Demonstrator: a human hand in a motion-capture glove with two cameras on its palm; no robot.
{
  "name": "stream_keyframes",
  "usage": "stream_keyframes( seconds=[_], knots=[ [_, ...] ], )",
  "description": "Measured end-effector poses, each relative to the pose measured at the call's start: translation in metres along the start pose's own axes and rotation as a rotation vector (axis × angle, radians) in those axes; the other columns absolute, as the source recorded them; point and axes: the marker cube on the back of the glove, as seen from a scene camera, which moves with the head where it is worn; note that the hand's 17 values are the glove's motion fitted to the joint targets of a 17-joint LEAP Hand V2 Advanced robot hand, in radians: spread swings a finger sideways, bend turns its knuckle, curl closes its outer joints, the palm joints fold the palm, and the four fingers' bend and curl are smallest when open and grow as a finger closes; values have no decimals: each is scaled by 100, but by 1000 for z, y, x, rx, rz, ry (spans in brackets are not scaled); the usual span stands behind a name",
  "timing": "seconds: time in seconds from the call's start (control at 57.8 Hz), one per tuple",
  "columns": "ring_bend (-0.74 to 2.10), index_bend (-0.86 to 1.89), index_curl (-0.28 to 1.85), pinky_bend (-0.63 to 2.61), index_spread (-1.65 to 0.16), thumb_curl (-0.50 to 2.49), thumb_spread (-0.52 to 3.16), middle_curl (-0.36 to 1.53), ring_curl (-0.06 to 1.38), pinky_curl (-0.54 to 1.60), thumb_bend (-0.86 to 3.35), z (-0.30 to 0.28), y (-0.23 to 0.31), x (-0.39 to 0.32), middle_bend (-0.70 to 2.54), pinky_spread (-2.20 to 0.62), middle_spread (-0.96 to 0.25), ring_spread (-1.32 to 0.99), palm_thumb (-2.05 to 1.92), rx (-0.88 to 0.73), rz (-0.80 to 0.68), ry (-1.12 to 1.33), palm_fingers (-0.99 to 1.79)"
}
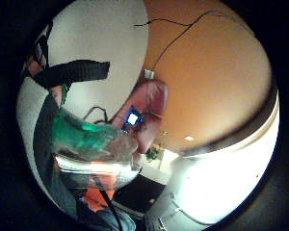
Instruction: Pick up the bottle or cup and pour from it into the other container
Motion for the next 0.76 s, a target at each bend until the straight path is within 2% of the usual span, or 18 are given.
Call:
stream_keyframes(
  seconds=[0.277,0.761],
  knots=[
    [49,10,27,53,-19,73,33,52,44,38,-4,-10,-4,-19,30,-25,-10,-20,89,-56,15,127,115],
    [49,11,27,54,-19,73,34,52,44,38,-4,-10,-1,-31,30,-26,-12,-20,88,-86,17,136,115]
  ],
)
